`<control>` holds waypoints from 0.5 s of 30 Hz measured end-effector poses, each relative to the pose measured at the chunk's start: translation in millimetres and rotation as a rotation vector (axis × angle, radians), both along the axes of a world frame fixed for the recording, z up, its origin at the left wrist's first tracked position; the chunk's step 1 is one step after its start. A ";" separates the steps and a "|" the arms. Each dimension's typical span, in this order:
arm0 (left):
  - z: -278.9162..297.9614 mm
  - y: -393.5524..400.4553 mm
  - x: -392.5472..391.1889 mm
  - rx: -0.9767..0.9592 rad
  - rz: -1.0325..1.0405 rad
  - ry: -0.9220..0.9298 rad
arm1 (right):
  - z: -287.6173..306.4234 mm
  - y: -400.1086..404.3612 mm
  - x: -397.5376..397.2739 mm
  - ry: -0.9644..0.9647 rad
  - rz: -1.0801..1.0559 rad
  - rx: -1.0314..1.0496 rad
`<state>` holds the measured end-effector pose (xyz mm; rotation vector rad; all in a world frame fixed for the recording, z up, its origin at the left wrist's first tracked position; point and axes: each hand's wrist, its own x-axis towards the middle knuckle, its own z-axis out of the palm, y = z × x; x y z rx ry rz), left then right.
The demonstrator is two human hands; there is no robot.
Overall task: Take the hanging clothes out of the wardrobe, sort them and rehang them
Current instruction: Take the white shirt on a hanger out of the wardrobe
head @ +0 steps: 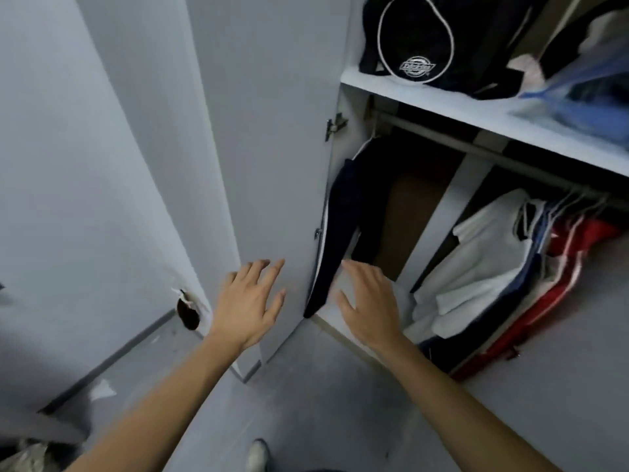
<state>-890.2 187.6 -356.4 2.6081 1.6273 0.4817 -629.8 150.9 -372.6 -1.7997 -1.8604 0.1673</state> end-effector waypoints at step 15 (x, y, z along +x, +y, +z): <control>-36.2 155.8 190.6 -0.079 -0.575 -0.049 | -3.5 4.8 129.3 -0.040 -0.553 -0.023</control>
